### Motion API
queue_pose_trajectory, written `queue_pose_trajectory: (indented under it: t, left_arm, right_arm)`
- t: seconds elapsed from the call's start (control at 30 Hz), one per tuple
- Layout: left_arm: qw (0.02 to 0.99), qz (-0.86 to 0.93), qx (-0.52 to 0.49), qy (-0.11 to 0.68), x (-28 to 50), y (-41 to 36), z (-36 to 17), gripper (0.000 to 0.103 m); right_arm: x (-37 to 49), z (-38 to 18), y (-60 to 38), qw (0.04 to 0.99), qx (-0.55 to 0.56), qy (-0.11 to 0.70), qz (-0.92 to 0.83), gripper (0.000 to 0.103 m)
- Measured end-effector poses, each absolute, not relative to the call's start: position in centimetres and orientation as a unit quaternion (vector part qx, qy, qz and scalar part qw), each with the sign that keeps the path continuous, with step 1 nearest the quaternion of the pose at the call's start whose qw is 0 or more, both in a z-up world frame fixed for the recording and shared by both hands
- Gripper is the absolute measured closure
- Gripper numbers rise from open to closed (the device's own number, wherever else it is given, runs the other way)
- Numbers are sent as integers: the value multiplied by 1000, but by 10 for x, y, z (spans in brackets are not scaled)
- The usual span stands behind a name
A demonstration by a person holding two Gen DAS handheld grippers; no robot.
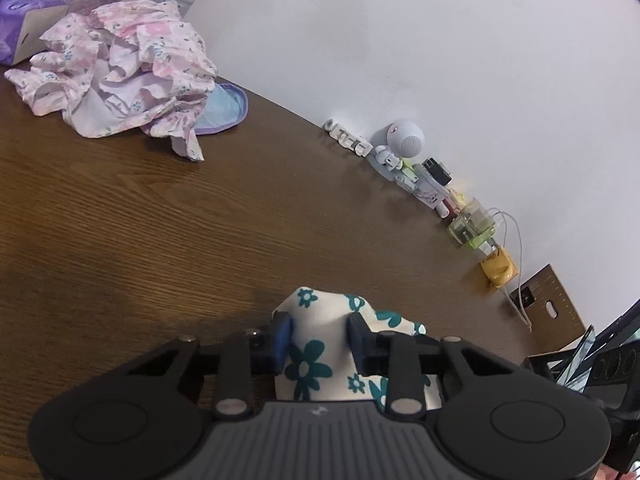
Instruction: Fold clothes
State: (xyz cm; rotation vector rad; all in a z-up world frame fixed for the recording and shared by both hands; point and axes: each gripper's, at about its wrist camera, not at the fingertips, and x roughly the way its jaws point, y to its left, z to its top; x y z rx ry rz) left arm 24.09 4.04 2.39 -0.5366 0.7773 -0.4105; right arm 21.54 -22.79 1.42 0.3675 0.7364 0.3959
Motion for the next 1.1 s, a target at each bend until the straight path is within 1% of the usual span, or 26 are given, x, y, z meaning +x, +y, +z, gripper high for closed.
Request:
queue_pose_trajectory:
  t: [0.03, 0.07, 0.13, 0.2, 0.23, 0.27, 0.3, 0.33, 0.37, 0.4, 0.43, 0.47, 0.5, 0.53, 0.57, 0.6, 0.7, 0.73, 0.83, 0.9, 0.93, 1.0, 1.03, 1.1]
  left_arm:
    - [871, -194, -260, 369, 242, 42, 25, 68]
    - [873, -190, -260, 366, 243, 42, 27, 57]
    - [877, -182, -259, 361, 247, 43, 30, 47]
    - [879, -178, -255, 361, 252, 41, 30, 49]
    - [879, -180, -252, 363, 255, 40, 29, 54]
    - [878, -185, -248, 366, 258, 37, 27, 70]
    - [877, -190, -245, 368, 259, 35, 24, 79]
    - [876, -191, -244, 368, 260, 34, 23, 82]
    - [876, -192, -244, 368, 260, 33, 21, 82]
    - [875, -194, -247, 368, 260, 33, 20, 81]
    - [874, -195, -253, 367, 258, 35, 20, 72]
    - [872, -194, -259, 367, 255, 38, 22, 56]
    - [871, -196, -262, 367, 251, 41, 23, 48]
    - [870, -202, -261, 365, 246, 43, 25, 43]
    - [870, -209, -261, 363, 241, 45, 26, 43]
    - [869, -216, -260, 362, 235, 46, 28, 43]
    - [863, -227, -253, 374, 222, 45, 25, 44]
    - [862, -227, -252, 377, 220, 42, 24, 46]
    - [861, -226, -253, 378, 218, 37, 17, 67]
    - [858, -219, -270, 379, 217, 40, 13, 67]
    - [856, -216, -279, 378, 216, 43, 13, 66]
    - [856, -210, -288, 375, 210, 48, 15, 61]
    - [857, -212, -284, 373, 206, 49, 16, 56]
    - [860, -214, -277, 372, 198, 48, 19, 54]
  right_arm:
    - [215, 15, -228, 899, 176, 354, 190, 90]
    - [214, 15, -229, 900, 175, 352, 189, 90]
    - [215, 17, -231, 902, 180, 346, 185, 86]
    - [219, 19, -235, 903, 190, 341, 178, 70]
    - [223, 18, -235, 902, 193, 343, 178, 71]
    - [226, 16, -234, 899, 194, 348, 181, 71]
    - [229, 14, -232, 897, 195, 352, 184, 75]
    - [232, 12, -231, 894, 195, 357, 187, 82]
    - [234, 11, -229, 893, 196, 359, 188, 90]
    - [234, 10, -228, 894, 194, 359, 186, 91]
    - [234, 8, -227, 895, 193, 359, 183, 91]
    - [234, 8, -227, 895, 193, 359, 183, 91]
    - [233, 8, -229, 894, 199, 358, 183, 87]
    - [231, 9, -232, 893, 205, 357, 181, 83]
    - [227, 12, -236, 894, 210, 353, 178, 72]
    - [221, 15, -240, 896, 212, 346, 181, 65]
    - [198, 22, -245, 899, 196, 339, 195, 65]
    - [191, 22, -245, 899, 190, 341, 198, 65]
    - [182, 14, -244, 893, 193, 353, 199, 67]
    - [181, 11, -243, 889, 203, 355, 204, 81]
    - [181, 11, -242, 889, 203, 355, 205, 81]
    - [179, 11, -242, 889, 205, 353, 205, 81]
    - [176, 12, -243, 891, 205, 351, 204, 78]
    - [170, 14, -245, 893, 206, 347, 202, 75]
